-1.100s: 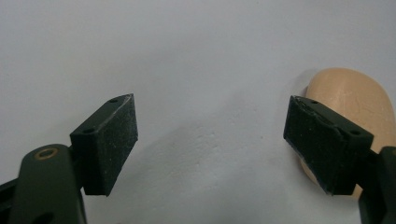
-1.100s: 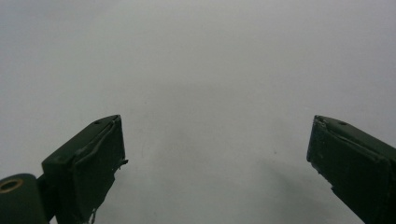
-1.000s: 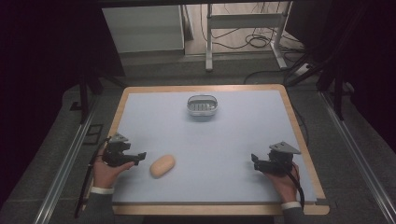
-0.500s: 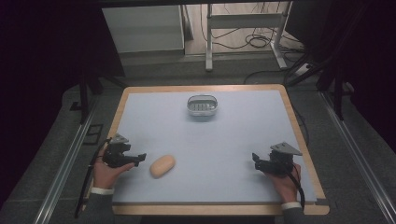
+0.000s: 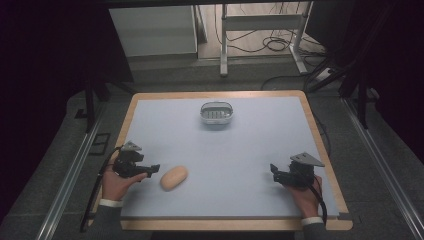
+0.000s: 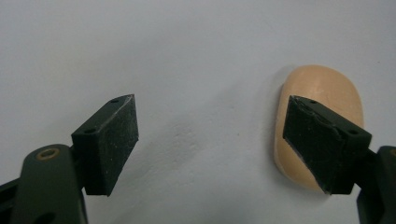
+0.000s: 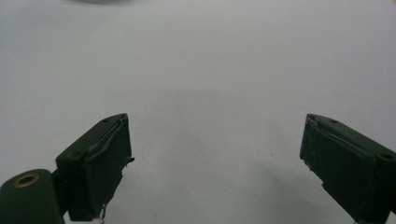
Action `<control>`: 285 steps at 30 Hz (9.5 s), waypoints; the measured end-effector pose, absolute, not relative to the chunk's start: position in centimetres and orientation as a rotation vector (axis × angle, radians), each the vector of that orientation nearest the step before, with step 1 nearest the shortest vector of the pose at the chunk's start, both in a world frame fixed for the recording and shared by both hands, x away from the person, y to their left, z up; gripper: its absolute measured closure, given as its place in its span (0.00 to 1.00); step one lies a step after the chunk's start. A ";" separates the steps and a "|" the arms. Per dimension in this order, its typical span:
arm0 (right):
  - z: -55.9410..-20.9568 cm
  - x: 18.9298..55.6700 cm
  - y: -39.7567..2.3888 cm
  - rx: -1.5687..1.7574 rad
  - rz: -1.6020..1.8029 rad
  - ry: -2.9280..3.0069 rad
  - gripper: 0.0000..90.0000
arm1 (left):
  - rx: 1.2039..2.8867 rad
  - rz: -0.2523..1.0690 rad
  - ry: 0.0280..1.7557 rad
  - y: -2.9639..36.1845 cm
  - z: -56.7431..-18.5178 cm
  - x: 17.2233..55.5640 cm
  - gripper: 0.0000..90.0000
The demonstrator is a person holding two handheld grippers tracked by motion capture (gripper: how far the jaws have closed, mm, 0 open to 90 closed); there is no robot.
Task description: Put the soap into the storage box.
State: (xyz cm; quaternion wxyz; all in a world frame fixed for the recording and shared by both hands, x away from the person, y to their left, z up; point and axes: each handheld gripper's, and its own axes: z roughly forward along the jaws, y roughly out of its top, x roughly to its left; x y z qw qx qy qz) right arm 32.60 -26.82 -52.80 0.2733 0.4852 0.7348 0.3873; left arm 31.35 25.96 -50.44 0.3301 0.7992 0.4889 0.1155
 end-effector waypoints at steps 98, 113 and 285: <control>-52.9 32.6 -26.5 1.305 0.987 1.969 0.10 | 2.447 0.204 1.055 17.8 -50.5 32.1 0.36; -52.9 32.6 -26.5 1.309 0.986 1.967 0.10 | 2.435 0.225 1.038 17.7 -48.9 33.0 0.36; -52.9 32.7 -26.4 1.318 0.978 1.967 0.11 | 2.521 0.291 0.931 8.9 -43.8 49.6 0.36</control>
